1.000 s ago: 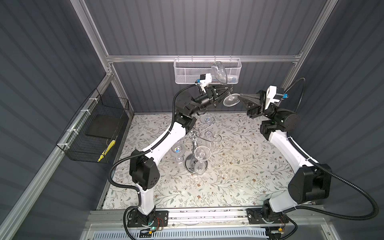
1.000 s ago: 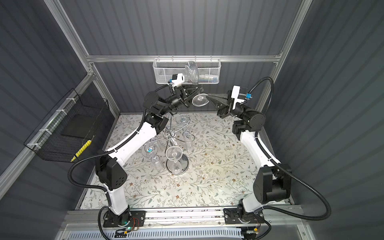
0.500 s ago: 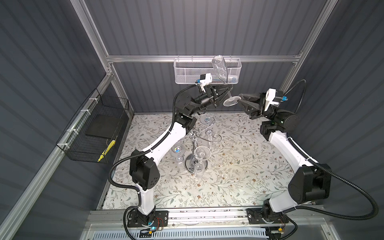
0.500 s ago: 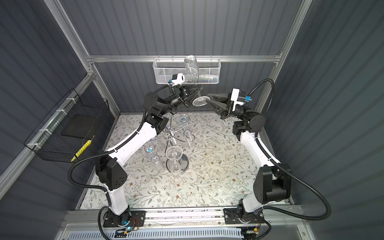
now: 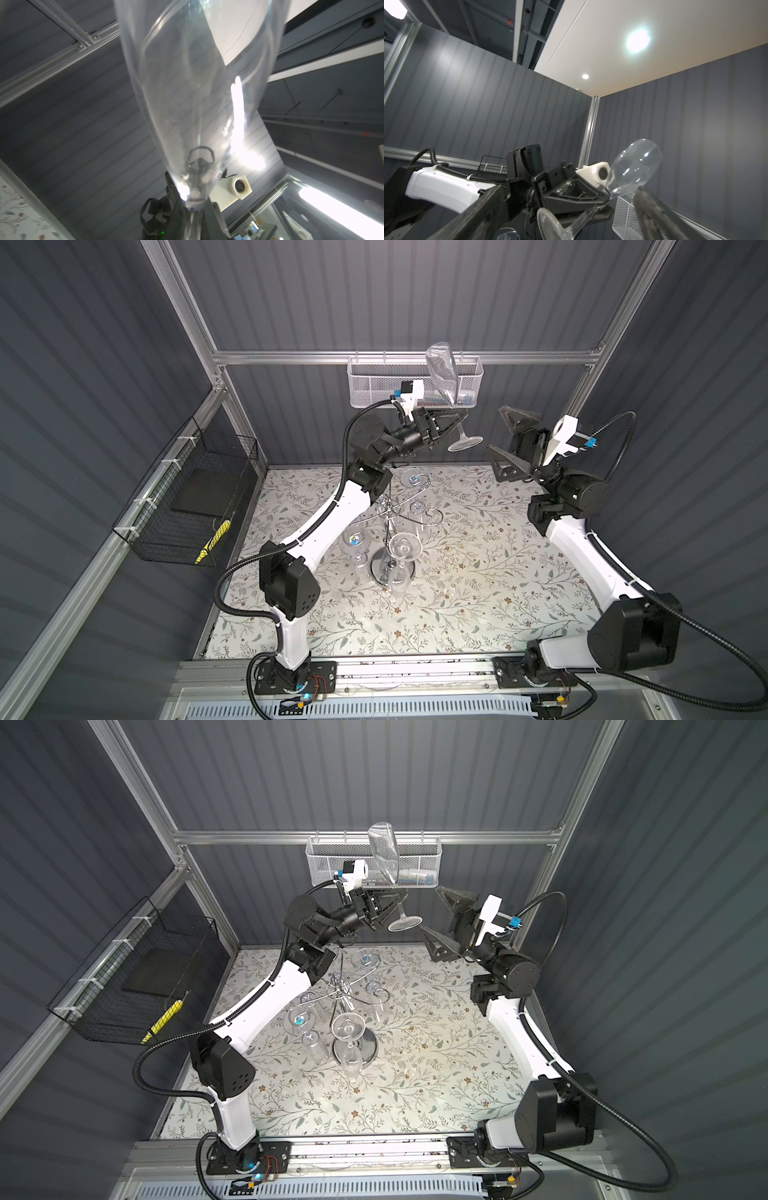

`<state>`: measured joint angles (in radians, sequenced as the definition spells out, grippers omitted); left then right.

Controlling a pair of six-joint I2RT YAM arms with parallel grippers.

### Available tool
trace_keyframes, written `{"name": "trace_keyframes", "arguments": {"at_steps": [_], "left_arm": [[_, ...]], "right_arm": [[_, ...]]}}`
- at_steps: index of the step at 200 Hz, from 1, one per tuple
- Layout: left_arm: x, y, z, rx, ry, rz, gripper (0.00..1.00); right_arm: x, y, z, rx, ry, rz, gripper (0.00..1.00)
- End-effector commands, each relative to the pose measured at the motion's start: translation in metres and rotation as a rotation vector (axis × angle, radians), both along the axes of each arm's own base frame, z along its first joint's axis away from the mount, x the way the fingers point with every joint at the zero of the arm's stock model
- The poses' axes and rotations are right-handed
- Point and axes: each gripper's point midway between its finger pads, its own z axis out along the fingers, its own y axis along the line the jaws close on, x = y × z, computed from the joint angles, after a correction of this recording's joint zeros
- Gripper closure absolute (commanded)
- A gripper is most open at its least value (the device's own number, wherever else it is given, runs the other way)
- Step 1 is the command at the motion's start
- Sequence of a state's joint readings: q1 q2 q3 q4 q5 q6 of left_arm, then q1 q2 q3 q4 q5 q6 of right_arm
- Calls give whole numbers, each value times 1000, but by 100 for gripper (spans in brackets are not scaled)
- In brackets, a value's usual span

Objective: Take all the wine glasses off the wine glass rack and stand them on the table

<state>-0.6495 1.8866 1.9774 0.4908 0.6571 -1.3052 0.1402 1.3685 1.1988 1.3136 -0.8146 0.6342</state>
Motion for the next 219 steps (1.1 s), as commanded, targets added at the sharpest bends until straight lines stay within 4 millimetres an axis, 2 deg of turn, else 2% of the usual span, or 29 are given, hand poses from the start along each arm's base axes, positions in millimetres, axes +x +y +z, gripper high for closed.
{"name": "trace_keyframes", "arguments": {"at_steps": [1, 20, 37, 62, 80, 102, 122, 160, 219], "left_arm": [[-33, 19, 32, 83, -283, 93, 100], [-33, 26, 29, 194, -369, 182, 100], [-35, 34, 26, 286, -461, 250, 100], [-31, 52, 21, 419, -597, 395, 100], [-29, 66, 17, 516, -722, 489, 100], [-31, 80, 14, 601, -861, 573, 100], [-31, 91, 8, 673, -946, 628, 100], [-32, 97, -9, 781, -1030, 622, 100], [-32, 97, -28, 819, -1069, 604, 100]], "right_arm": [[20, -23, 12, 142, 161, -141, 1], [20, -33, 13, 171, 225, -226, 1], [18, -32, 11, 142, 285, -238, 1], [31, -31, 9, 121, 527, -249, 1], [28, -26, 15, 101, 618, -211, 1], [27, -14, 20, 60, 697, -154, 1], [20, 7, 27, 15, 678, -94, 1], [4, 51, 31, -104, 564, -58, 1], [2, 91, 39, -135, 514, -5, 1]]}}
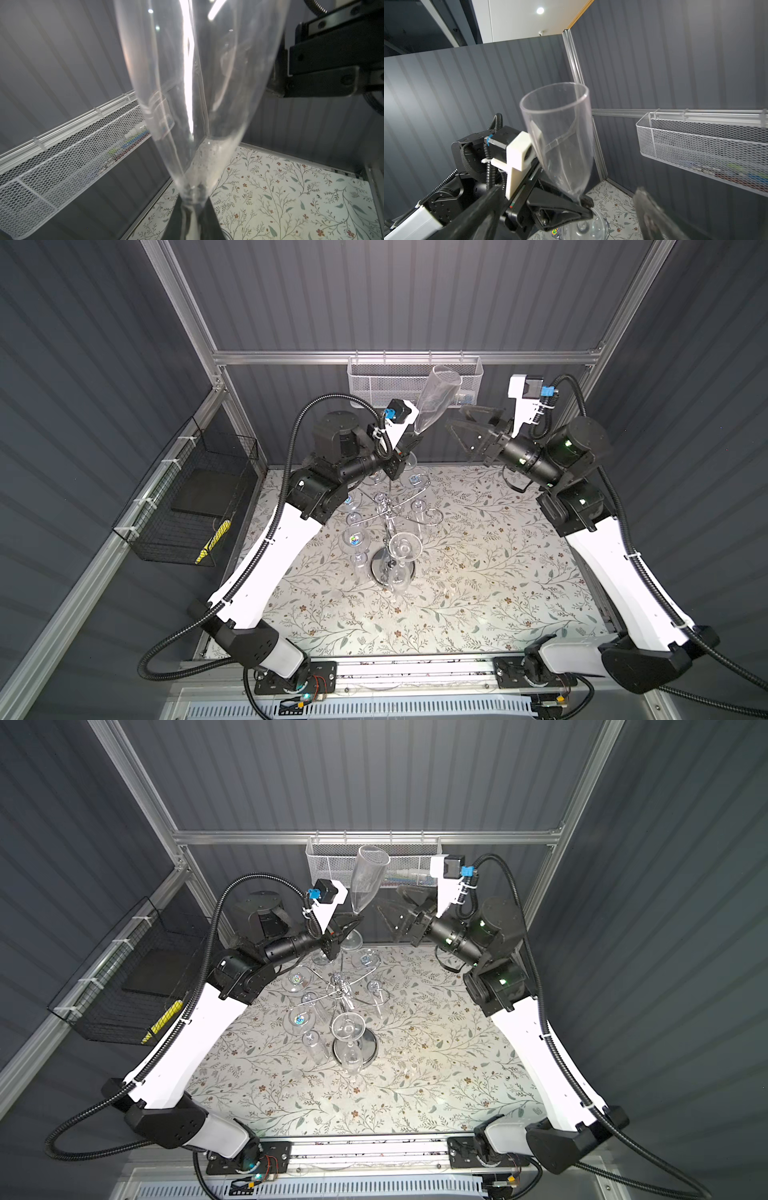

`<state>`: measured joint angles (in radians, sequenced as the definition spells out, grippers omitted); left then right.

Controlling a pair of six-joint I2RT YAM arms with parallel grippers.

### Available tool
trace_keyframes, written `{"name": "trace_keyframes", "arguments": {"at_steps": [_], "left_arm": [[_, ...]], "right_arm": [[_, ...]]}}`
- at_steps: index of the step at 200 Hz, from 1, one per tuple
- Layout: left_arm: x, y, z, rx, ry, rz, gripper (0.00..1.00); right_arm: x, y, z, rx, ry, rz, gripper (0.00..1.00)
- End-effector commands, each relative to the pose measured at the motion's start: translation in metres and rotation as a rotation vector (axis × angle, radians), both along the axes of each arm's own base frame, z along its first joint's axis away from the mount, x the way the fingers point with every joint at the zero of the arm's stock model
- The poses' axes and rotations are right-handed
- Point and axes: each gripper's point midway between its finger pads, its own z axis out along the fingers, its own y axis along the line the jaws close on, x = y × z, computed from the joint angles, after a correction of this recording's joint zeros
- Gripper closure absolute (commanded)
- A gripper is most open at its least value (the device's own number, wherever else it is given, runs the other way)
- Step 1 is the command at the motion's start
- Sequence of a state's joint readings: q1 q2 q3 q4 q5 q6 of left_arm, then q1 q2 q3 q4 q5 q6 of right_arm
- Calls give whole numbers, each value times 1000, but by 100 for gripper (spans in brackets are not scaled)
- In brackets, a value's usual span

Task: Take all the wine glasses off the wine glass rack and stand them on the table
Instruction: 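Hold the flute upright in the left gripper while the right gripper approaches its rim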

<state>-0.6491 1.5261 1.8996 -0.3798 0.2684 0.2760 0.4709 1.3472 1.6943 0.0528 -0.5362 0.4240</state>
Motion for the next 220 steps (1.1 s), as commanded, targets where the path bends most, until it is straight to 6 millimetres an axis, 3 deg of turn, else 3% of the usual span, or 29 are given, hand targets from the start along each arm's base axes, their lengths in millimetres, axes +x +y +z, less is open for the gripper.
{"name": "trace_keyframes", "arguments": {"at_steps": [1, 43, 83, 144, 220], "left_arm": [[-12, 8, 15, 5, -84, 1, 100], [-11, 7, 11, -1, -73, 0, 100], [-15, 3, 7, -6, -61, -36, 100], [-16, 2, 2, 0, -52, -42, 100], [-17, 1, 0, 2, -45, -55, 100]], "right_arm": [[-7, 8, 17, -1, -75, 5, 1], [-4, 25, 21, -21, -114, -48, 1], [15, 19, 21, 12, -78, -150, 1], [20, 22, 24, 38, -80, -161, 1], [26, 26, 25, 33, -96, -191, 14]]}}
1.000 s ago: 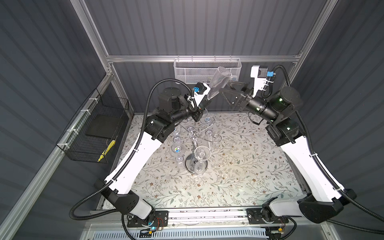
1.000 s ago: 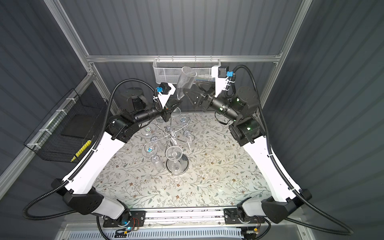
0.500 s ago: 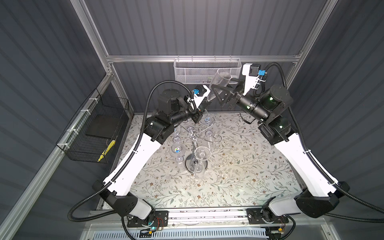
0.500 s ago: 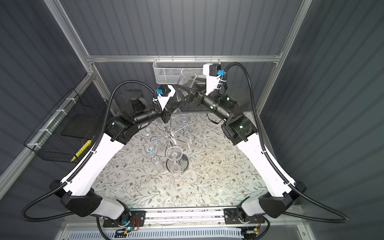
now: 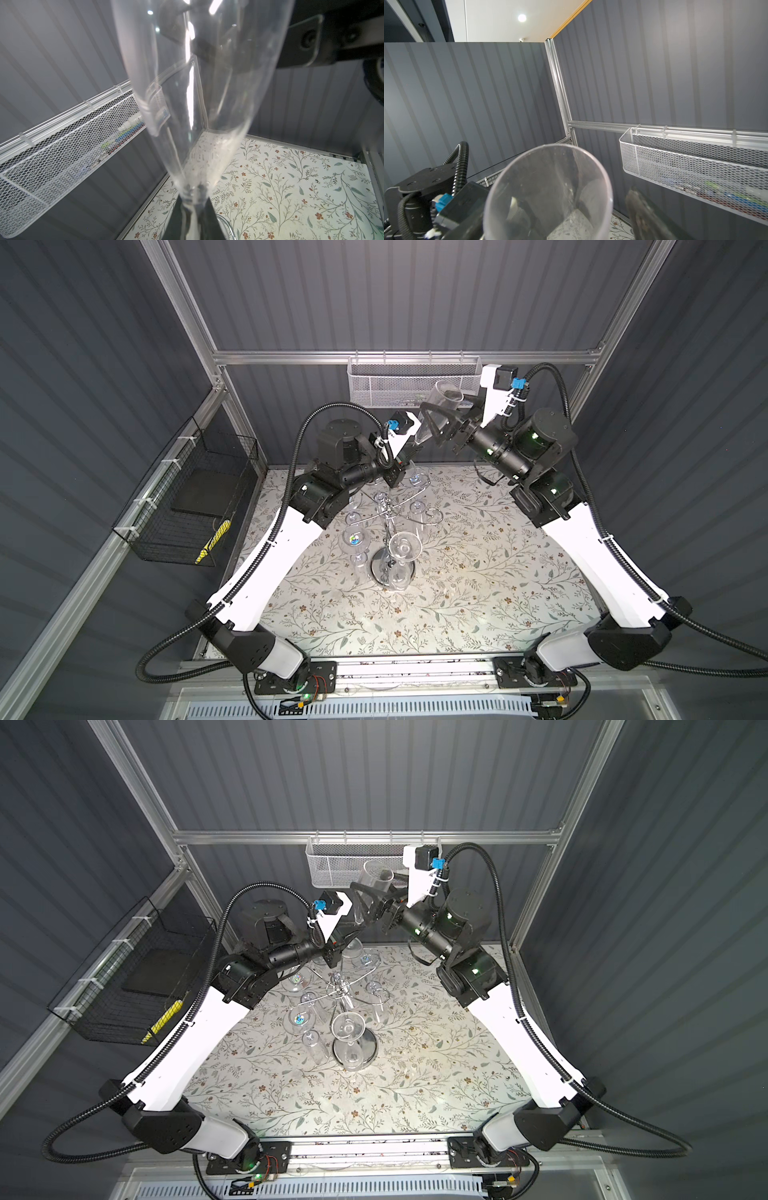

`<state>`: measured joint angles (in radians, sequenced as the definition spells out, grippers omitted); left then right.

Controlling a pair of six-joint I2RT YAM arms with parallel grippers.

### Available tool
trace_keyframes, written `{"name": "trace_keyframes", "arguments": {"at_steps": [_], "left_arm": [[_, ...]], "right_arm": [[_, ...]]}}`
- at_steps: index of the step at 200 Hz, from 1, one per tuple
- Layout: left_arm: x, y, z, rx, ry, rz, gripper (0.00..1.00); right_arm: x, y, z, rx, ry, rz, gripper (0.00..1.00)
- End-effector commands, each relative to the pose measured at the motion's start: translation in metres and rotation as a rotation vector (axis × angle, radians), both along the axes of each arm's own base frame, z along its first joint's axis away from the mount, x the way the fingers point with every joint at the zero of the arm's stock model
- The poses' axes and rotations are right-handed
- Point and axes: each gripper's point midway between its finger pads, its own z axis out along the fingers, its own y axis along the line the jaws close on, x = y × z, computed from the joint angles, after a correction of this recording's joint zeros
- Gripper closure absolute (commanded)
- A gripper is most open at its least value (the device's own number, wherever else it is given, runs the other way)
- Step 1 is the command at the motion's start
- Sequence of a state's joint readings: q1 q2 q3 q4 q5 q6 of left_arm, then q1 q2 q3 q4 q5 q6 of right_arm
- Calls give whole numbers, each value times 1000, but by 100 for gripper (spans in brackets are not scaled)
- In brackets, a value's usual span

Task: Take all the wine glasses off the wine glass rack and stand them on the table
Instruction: 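Hold the flute upright in the left gripper while the right gripper approaches its rim, then close the right gripper on the flute bowl near its rim while the left gripper opens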

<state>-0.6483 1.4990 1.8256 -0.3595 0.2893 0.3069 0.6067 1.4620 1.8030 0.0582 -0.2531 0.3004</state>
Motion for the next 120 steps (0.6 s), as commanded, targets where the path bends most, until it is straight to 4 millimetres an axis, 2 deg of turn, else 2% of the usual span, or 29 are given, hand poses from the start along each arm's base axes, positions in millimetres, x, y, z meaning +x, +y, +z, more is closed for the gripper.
{"name": "trace_keyframes", "arguments": {"at_steps": [1, 73, 120], "left_arm": [[-14, 2, 17, -30, -41, -34, 100], [-12, 1, 17, -35, -40, -35, 100], [-12, 2, 16, -39, -34, -28, 100]], "right_arm": [[-2, -3, 16, 24, -47, -23, 14], [-2, -2, 16, 33, -62, -21, 33], [-6, -1, 17, 38, -76, -1, 42]]}}
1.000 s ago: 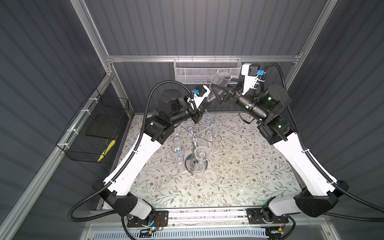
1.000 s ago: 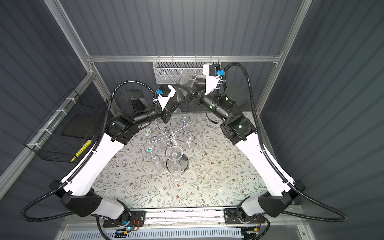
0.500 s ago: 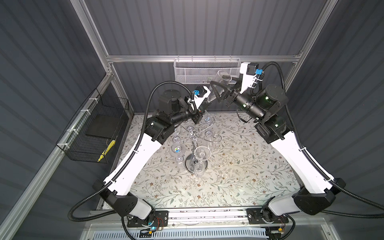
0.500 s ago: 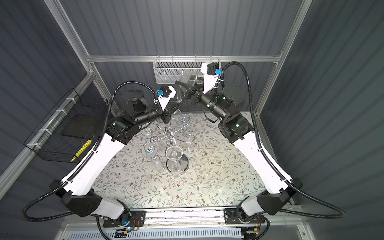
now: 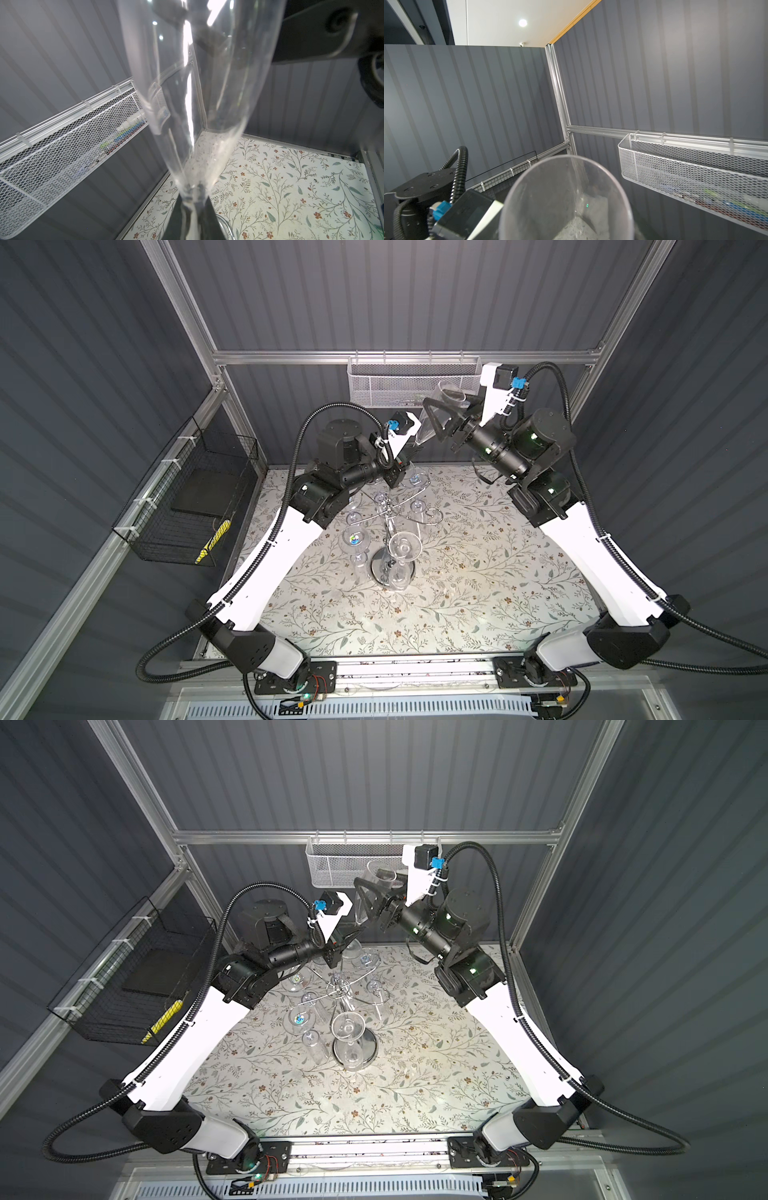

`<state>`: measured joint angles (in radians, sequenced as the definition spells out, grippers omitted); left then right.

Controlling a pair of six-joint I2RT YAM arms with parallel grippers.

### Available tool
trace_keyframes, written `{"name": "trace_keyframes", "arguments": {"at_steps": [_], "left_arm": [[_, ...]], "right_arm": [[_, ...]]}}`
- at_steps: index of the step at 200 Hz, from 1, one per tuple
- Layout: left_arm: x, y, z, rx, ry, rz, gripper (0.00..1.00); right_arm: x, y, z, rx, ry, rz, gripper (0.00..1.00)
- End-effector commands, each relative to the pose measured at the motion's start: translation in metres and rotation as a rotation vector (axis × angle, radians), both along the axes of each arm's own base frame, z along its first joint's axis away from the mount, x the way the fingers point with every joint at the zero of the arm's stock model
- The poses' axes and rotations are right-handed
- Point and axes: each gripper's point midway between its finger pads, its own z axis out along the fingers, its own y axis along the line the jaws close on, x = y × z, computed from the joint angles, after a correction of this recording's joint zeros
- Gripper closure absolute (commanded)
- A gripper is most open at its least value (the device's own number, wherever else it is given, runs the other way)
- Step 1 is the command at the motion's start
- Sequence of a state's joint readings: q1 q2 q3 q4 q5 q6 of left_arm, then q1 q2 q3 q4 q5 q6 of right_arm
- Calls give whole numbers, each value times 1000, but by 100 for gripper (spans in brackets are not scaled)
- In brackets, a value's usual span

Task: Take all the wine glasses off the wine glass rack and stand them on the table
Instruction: 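Close the right gripper on the flute bowl near its rim while the left gripper opens, then carry the flute away with the right gripper while the left gripper draws back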

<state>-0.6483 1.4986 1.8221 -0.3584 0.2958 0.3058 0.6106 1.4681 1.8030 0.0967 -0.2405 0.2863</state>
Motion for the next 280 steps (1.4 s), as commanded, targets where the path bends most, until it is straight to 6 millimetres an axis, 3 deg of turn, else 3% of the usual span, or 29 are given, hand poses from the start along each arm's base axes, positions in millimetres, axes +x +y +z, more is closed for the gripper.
{"name": "trace_keyframes", "arguments": {"at_steps": [1, 85, 124, 180, 229, 280], "left_arm": [[-12, 3, 17, -40, -37, -22, 100], [-12, 6, 23, -70, -47, -5, 100], [-12, 13, 26, -92, -56, 28, 68], [-16, 19, 34, -115, -62, 42, 44], [-36, 39, 55, -179, -79, 65, 42], [-49, 70, 59, -200, -93, 167, 42]], "right_arm": [[-7, -1, 10, 25, -41, 12, 42], [-12, 1, 9, 24, -57, 39, 54], [-13, -2, 10, 10, -71, 21, 55], [-17, -9, 17, -7, -108, -5, 56], [-14, -26, 30, -44, -151, -57, 56], [6, -67, 37, -70, -177, -178, 56]]}}
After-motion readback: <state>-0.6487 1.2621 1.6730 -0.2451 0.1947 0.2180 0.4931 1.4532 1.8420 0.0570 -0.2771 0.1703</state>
